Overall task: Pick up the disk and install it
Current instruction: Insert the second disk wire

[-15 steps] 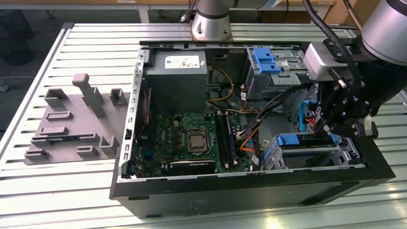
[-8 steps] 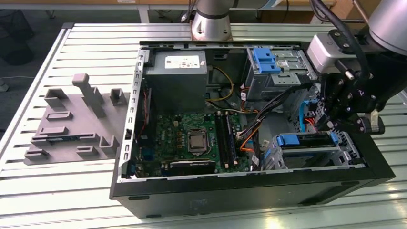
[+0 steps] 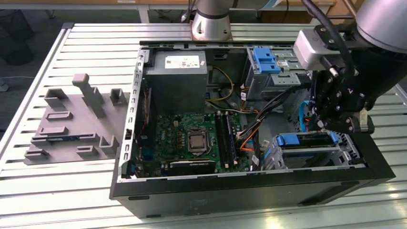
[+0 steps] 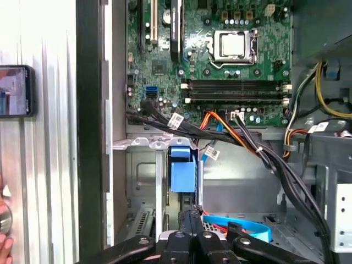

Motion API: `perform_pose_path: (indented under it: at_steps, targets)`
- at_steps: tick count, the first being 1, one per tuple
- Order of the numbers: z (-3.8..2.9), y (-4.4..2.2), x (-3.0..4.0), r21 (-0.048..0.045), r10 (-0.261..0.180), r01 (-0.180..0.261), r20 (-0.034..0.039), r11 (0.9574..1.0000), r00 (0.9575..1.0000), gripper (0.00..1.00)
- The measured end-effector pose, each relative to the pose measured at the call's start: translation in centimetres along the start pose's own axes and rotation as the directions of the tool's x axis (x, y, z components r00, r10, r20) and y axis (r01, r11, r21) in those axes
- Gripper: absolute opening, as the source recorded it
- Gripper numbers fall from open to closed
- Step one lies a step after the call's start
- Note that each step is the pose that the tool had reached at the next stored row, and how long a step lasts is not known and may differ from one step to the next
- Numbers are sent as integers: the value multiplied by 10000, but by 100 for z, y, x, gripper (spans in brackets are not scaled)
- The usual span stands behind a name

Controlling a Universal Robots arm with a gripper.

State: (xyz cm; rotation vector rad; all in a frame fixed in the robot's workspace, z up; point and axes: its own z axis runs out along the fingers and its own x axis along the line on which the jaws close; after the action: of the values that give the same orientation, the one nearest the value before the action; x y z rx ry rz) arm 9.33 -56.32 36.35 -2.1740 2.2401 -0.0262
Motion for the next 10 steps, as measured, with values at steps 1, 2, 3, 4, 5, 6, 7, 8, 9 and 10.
perform_pose_path:
  at_steps: [1,2,3,4,5,6,7,8,9,10]
  targets:
    - [-35,3,-2,0,0,0,0,10000,10000,11]
    - [-71,2,-8,1,-2,2,0,10000,10000,11]
    - [-102,2,-15,1,-3,3,1,10000,10000,11]
    - [-167,2,-38,0,-1,1,0,10000,10000,11]
    - [-198,1,-51,0,-1,1,-1,10000,10000,11]
    - [-226,1,-64,0,-1,1,0,10000,10000,11]
    - [-247,1,-81,1,-1,1,2,10000,10000,11]
    - [-262,1,-96,0,0,0,2,10000,10000,11]
    - [-273,1,-109,0,-1,1,2,10000,10000,11]
    - [-282,1,-126,0,-1,1,0,10000,10000,11]
